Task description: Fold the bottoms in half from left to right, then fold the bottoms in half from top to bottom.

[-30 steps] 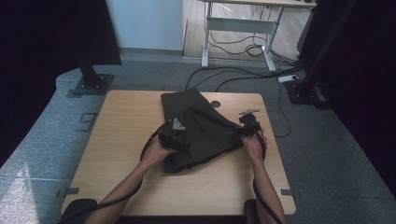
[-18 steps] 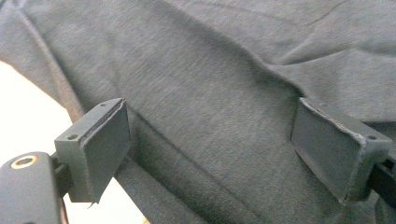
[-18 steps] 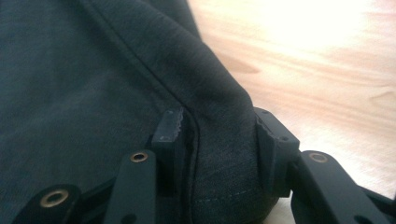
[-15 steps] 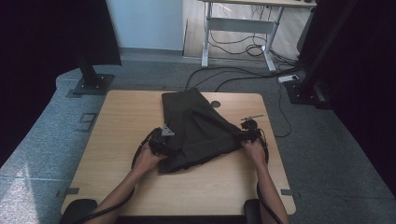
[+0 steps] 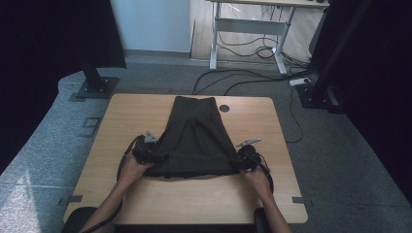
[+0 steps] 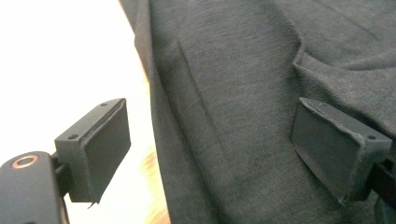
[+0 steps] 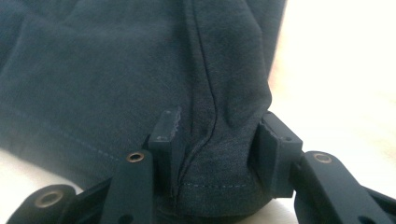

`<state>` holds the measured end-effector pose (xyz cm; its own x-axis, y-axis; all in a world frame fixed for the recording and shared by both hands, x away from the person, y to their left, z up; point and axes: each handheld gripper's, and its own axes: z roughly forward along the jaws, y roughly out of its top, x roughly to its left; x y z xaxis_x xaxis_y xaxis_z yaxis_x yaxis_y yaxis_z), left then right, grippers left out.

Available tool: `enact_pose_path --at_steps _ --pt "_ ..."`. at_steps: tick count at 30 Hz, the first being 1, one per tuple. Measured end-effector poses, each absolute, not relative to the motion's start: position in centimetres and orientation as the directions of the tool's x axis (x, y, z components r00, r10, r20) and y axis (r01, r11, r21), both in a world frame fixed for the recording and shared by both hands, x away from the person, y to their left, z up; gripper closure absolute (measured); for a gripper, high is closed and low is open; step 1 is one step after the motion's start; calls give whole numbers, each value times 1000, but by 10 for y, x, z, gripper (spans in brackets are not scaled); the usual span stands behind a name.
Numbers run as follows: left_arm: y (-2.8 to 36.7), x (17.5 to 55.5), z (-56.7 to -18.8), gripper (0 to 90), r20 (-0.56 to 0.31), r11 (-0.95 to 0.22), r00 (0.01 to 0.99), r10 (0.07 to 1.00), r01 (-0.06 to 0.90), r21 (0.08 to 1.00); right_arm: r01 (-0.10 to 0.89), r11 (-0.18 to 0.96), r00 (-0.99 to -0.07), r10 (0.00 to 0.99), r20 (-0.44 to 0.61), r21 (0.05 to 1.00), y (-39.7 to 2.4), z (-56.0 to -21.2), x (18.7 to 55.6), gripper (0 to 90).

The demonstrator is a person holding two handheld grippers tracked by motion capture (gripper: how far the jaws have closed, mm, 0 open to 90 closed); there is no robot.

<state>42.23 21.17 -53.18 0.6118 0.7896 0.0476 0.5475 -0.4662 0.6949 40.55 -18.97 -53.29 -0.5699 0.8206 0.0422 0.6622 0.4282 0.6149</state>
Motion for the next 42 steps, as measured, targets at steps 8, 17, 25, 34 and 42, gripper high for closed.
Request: enact_pose_path --at_steps 8,17,25,34,42 --pt "224 412 -533 134 46 -441 585 809 556 705 642 428 -583 812 41 636 -174 -535 375 529" --pt "223 408 -516 126 103 -454 554 826 545 706 653 438 -592 804 55 618 -172 -533 372 327" --pt "206 396 -489 86 72 -443 601 796 497 746 593 432 -633 771 63 679 -169 -506 386 186" --pt "170 400 -512 82 108 -522 637 763 509 684 575 427 -638 768 55 698 -140 -475 451 183" --pt "170 399 -532 85 104 -531 627 772 546 648 612 413 -575 818 22 674 -114 -486 512 172"
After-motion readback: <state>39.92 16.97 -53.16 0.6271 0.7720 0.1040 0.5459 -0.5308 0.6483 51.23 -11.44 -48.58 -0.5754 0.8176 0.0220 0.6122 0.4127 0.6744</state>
